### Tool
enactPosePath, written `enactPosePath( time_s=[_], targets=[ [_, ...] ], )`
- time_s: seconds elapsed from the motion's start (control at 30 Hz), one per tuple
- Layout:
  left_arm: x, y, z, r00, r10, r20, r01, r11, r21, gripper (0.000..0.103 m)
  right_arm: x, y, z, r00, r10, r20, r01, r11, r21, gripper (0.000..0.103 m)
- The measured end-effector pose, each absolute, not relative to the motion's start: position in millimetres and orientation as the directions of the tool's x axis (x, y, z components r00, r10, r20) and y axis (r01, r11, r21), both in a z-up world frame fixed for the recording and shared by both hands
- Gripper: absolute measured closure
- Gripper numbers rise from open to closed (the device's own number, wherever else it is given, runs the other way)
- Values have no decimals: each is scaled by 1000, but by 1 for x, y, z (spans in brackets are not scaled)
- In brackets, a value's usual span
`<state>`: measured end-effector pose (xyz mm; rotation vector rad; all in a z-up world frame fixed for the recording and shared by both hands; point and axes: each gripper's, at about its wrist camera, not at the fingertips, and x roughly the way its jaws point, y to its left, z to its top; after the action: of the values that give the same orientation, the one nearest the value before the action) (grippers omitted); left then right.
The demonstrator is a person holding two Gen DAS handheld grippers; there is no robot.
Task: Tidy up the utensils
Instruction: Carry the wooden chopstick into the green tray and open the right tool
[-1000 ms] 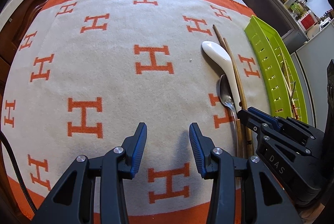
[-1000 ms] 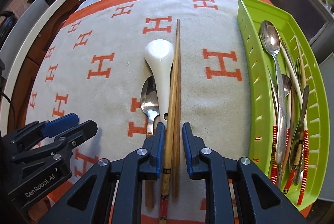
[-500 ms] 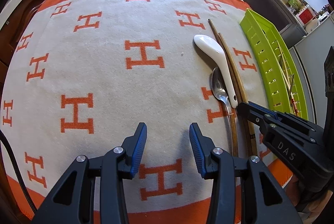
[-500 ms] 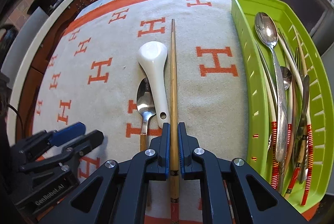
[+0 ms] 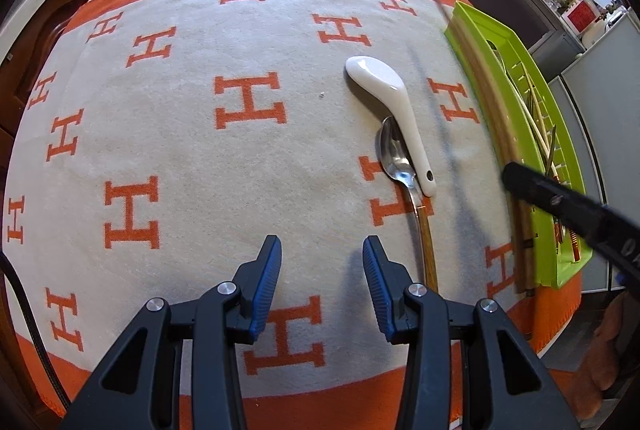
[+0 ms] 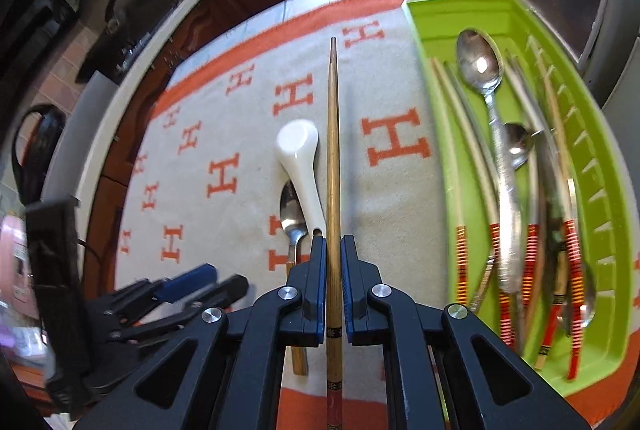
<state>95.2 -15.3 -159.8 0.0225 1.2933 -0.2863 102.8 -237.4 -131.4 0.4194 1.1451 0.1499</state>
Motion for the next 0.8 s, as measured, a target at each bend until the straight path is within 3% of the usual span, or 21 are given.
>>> enactPosePath(
  time_s=[0.37,0.8],
  targets=[
    [100,-40,-158,229,-192,-954,235,962,-137,62,80,-316,-71,570,199,-798,193,911,365,97],
    [94,-66,-148,253,-162,-954,265,960,-93,60,71,-350,-69,586,135,-799,225,920,321,96]
  ],
)
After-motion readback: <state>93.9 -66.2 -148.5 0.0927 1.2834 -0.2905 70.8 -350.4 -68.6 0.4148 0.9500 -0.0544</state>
